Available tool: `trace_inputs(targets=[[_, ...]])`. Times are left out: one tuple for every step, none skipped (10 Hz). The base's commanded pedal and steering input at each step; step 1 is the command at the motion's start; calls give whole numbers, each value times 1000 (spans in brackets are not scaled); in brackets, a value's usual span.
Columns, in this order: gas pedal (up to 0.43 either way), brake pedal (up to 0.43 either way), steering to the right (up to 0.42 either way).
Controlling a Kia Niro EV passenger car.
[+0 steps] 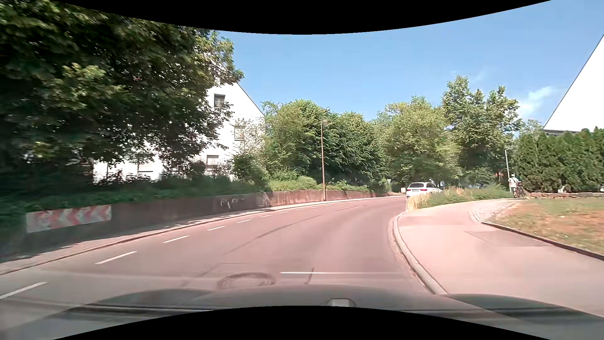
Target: Follow the waypoints while adhering to traffic rules and regulations
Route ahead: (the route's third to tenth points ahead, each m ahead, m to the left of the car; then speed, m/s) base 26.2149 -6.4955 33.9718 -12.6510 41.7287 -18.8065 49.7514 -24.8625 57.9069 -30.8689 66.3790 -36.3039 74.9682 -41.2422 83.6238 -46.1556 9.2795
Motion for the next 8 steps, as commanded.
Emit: trace_inputs(targets=[[169, 0, 73], [169, 0, 76], [169, 0, 82], [169, 0, 88], [169, 0, 94], [189, 0, 97], [189, 0, 98], [189, 0, 99]])
